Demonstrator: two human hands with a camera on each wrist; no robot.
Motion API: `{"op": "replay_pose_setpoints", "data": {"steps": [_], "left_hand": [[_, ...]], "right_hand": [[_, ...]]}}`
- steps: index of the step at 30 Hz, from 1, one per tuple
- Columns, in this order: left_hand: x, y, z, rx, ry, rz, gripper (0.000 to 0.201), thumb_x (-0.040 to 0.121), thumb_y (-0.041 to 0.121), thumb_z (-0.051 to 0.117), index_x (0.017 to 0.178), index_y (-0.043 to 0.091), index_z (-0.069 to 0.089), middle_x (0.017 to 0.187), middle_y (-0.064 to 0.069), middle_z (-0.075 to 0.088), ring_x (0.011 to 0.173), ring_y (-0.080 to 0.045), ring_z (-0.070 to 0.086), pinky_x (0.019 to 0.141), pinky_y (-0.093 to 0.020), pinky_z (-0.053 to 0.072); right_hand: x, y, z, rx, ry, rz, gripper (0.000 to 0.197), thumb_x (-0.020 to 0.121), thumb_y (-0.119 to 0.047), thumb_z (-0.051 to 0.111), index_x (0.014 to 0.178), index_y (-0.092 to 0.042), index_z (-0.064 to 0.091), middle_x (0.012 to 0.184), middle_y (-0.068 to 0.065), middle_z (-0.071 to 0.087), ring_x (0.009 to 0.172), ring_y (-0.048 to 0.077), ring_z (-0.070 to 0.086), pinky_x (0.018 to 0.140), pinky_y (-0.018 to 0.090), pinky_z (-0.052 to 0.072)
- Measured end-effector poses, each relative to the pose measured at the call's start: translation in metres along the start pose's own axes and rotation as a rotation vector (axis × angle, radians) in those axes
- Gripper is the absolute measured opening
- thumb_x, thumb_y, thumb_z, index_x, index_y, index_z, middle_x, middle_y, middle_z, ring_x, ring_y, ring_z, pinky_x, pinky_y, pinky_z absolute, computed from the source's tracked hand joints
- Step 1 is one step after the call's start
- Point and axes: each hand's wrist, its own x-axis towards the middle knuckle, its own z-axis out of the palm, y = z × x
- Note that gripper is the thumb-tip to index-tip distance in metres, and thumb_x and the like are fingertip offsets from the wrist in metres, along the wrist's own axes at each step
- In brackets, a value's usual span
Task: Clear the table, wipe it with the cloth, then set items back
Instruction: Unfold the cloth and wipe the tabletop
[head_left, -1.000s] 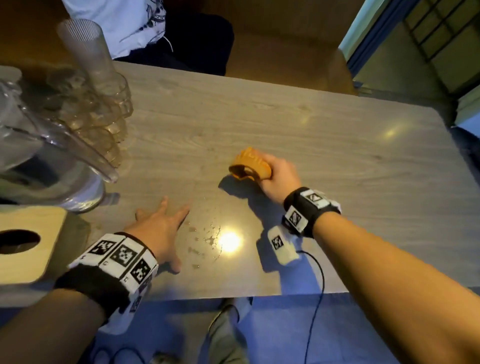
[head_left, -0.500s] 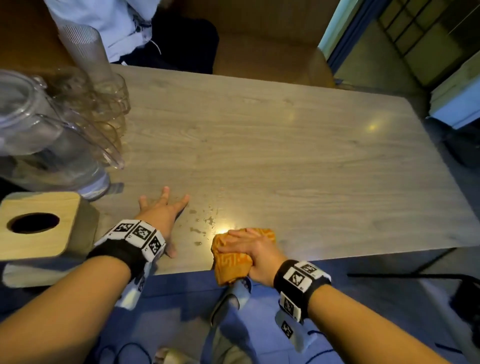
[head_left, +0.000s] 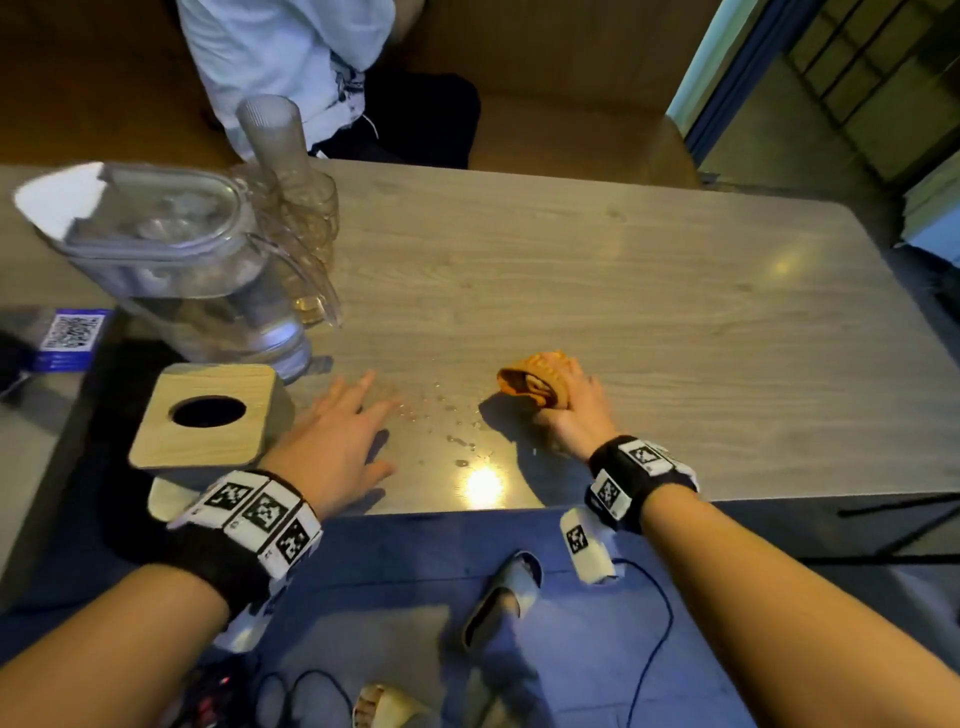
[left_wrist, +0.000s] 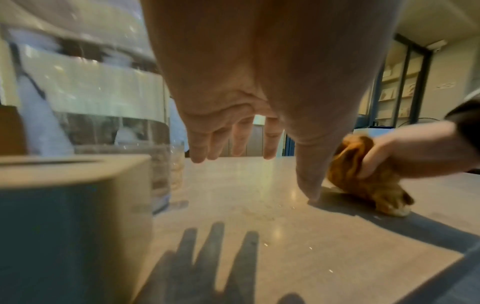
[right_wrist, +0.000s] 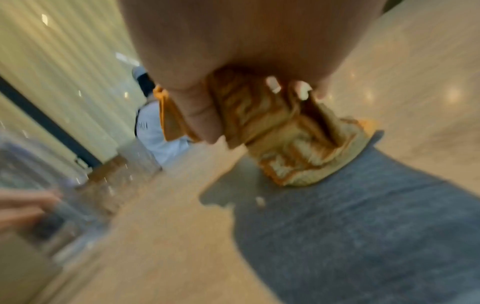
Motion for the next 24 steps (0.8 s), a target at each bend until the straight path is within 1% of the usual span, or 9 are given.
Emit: {"op": "replay_pose_setpoints", "data": {"steps": [4, 7, 11, 13, 15, 17, 19, 22, 24], "left_hand": [[-0.017, -0.012, -0.007, 0.014, 0.045, -0.035, 0.063, 0.096, 0.049, 0.049, 0.15, 0.022, 0.029, 0.162, -0.008, 0.009, 0.15, -0.027, 0.007, 0.12, -0.041, 0.019], [-0.017, -0.006, 0.015, -0.024, -0.047, -0.033, 0.051, 0.103, 0.035, 0.039, 0.148, 0.015, 0.029, 0.163, -0.011, 0.003, 0.15, -0.028, 0.004, 0.121, -0.04, 0.015], [-0.004, 0.003, 0.034, -0.024, -0.16, -0.101, 0.065, 0.1, 0.026, 0.047, 0.155, 0.021, 0.011, 0.162, -0.014, -0.008, 0.149, -0.038, -0.002, 0.121, -0.047, 0.012], [0.002, 0.004, 0.028, -0.022, -0.229, -0.172, 0.078, 0.094, 0.027, 0.059, 0.154, 0.025, 0.01, 0.162, -0.013, -0.01, 0.147, -0.043, -0.003, 0.119, -0.051, 0.016], [0.008, 0.001, 0.024, -0.008, -0.256, -0.2, 0.087, 0.089, 0.031, 0.067, 0.154, 0.026, 0.01, 0.162, -0.014, -0.009, 0.146, -0.044, -0.001, 0.117, -0.053, 0.019], [0.014, -0.005, 0.02, -0.011, -0.238, -0.21, 0.089, 0.089, 0.034, 0.068, 0.154, 0.026, 0.008, 0.162, -0.014, -0.008, 0.147, -0.043, 0.0, 0.117, -0.054, 0.02], [0.019, -0.01, 0.02, -0.028, -0.214, -0.22, 0.088, 0.09, 0.036, 0.066, 0.154, 0.027, 0.007, 0.162, -0.013, -0.007, 0.147, -0.041, 0.002, 0.118, -0.054, 0.019], [0.024, -0.012, 0.023, -0.053, -0.21, -0.233, 0.084, 0.092, 0.034, 0.063, 0.154, 0.027, 0.007, 0.162, -0.012, -0.006, 0.147, -0.041, 0.002, 0.118, -0.054, 0.018], [0.028, -0.011, 0.023, -0.045, -0.212, -0.224, 0.083, 0.092, 0.032, 0.062, 0.154, 0.027, 0.007, 0.162, -0.011, -0.006, 0.147, -0.04, 0.002, 0.117, -0.053, 0.019]], "right_hand": [[-0.001, -0.013, 0.063, -0.505, -0.124, 0.033, 0.096, 0.064, -0.098, 0.018, 0.148, -0.054, 0.001, 0.161, 0.001, -0.021, 0.146, 0.041, -0.013, 0.11, 0.066, -0.005], [-0.038, -0.012, 0.091, -0.671, -0.16, -0.32, 0.082, 0.076, -0.089, -0.002, 0.149, -0.053, 0.009, 0.164, 0.006, -0.005, 0.147, 0.044, 0.0, 0.109, 0.072, 0.005], [-0.026, 0.019, 0.073, -0.854, -0.299, -0.773, 0.057, 0.096, -0.068, 0.02, 0.15, -0.049, 0.019, 0.162, 0.006, 0.016, 0.145, 0.041, 0.022, 0.107, 0.07, 0.026], [0.006, 0.013, 0.06, -0.822, -0.12, -0.61, 0.056, 0.096, -0.067, 0.014, 0.15, -0.05, 0.015, 0.164, 0.003, 0.008, 0.147, 0.037, 0.015, 0.11, 0.068, 0.021], [0.034, -0.007, 0.061, -0.611, 0.021, -0.135, 0.058, 0.095, -0.068, 0.014, 0.15, -0.051, 0.005, 0.163, 0.001, -0.013, 0.149, 0.036, -0.003, 0.114, 0.067, 0.005], [0.045, -0.031, 0.074, -0.527, 0.041, 0.093, 0.064, 0.093, -0.071, 0.016, 0.151, -0.048, 0.0, 0.161, 0.002, -0.022, 0.147, 0.039, -0.013, 0.112, 0.069, -0.003], [0.028, -0.035, 0.092, -0.626, -0.029, -0.119, 0.068, 0.091, -0.075, 0.016, 0.151, -0.048, 0.002, 0.162, 0.005, -0.016, 0.147, 0.042, -0.009, 0.111, 0.072, 0.0], [0.004, -0.008, 0.085, -0.814, -0.176, -0.759, 0.065, 0.092, -0.073, 0.021, 0.151, -0.046, 0.018, 0.163, 0.006, 0.01, 0.147, 0.041, 0.014, 0.11, 0.071, 0.016], [0.038, 0.008, 0.057, -0.871, -0.187, -0.798, 0.063, 0.093, -0.072, 0.016, 0.151, -0.046, 0.017, 0.163, 0.005, 0.013, 0.147, 0.038, 0.016, 0.11, 0.07, 0.018]]}}
